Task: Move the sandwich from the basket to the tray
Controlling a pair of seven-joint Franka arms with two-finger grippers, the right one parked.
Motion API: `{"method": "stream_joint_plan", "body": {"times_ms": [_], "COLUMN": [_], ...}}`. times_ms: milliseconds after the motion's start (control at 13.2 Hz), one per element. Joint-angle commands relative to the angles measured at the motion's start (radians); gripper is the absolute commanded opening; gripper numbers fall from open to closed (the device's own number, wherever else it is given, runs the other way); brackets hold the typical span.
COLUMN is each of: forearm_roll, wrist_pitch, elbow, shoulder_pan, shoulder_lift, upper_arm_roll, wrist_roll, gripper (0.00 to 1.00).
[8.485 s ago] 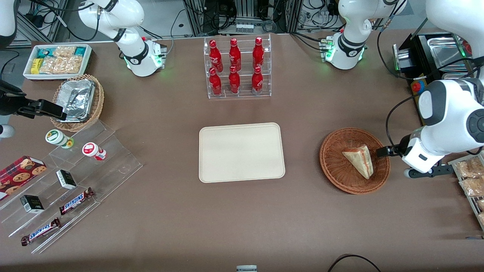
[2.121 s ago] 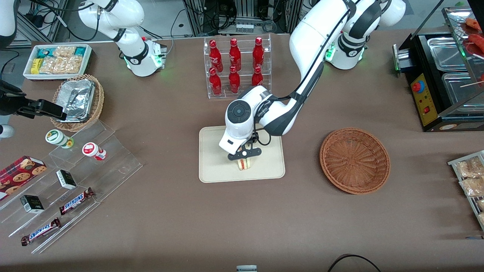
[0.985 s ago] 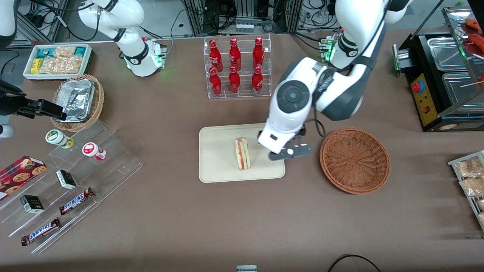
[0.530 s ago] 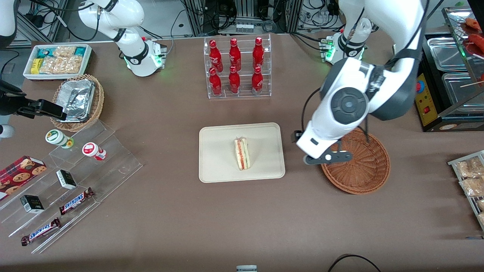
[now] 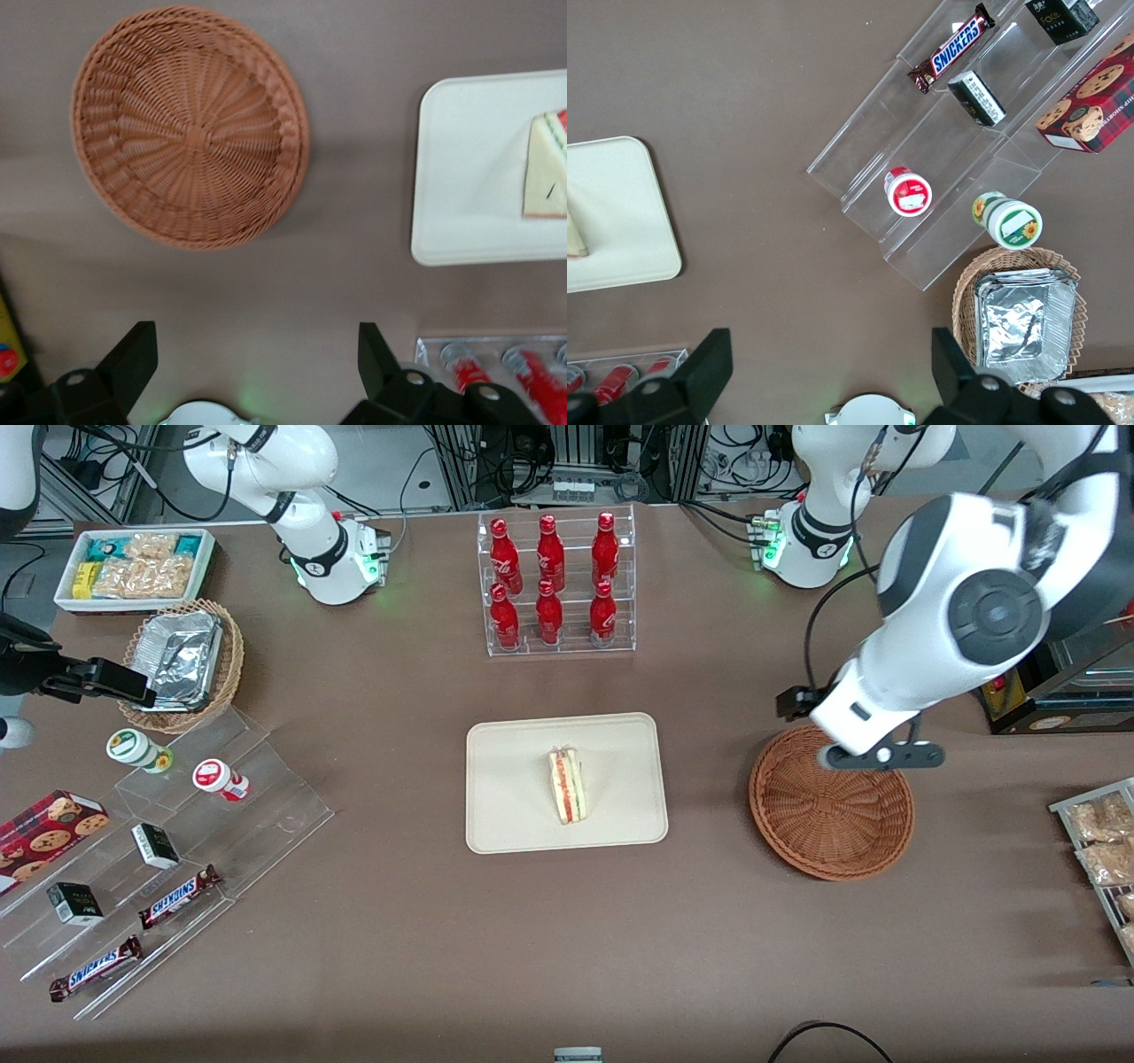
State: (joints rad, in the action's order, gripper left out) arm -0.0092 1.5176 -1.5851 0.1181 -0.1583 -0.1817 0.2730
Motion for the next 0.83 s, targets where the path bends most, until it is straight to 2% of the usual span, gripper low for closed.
{"method": "stream_joint_plan", "body": {"times_ms": [0, 227, 758], "forearm_roll": [-0.003, -0.003, 0.003], "wrist_pitch": [-0.051, -0.112, -0.154], "elbow": [-0.036, -0.036, -0.03], "shoulder_pan": [-0.096, -0.153, -0.167], "shoulder_lift": [0.08, 0.144, 0.218], "upper_arm_roll": [-0.042, -0.039, 0.037], "wrist_roll": [-0.075, -0.149, -0.163], "gripper": [1.0, 1.0, 1.0]}}
